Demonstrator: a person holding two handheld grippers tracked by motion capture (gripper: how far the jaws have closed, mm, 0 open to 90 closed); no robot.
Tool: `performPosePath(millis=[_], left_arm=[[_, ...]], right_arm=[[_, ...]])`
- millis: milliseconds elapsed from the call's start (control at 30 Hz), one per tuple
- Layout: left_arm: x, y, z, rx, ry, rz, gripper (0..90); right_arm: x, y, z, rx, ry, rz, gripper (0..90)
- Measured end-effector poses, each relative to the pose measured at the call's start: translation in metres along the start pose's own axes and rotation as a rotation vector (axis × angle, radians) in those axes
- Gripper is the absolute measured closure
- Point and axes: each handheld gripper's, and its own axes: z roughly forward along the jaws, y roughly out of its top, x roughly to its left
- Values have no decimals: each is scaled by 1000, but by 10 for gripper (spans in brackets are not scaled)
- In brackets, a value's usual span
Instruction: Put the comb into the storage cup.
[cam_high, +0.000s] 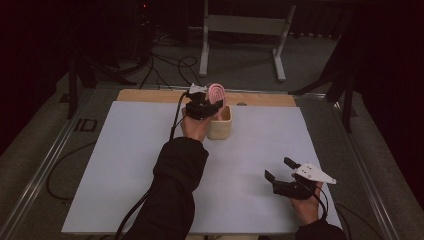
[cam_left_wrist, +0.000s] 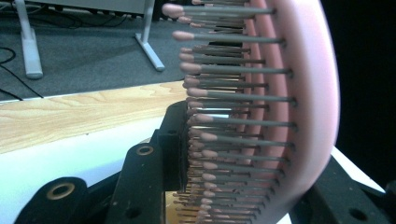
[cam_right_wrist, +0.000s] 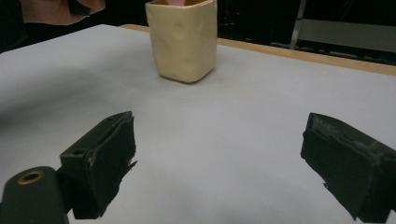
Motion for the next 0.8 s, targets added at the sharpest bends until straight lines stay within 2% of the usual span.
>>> performPosePath(millis=[300,500,633,800], left_arm=[[4,-2,1,16,8,-1,595],[7,-5,-1,8,16,-9,571],[9,-7,1,30,27,-12,525],[10,-8,2,33,35,-22,475]], right_arm=[[-1,0,0,1,-1,4,96],[0,0,0,0,-2,3,96],[0,0,0,0,-1,6,96],[-1,-1,0,2,0,3,96]])
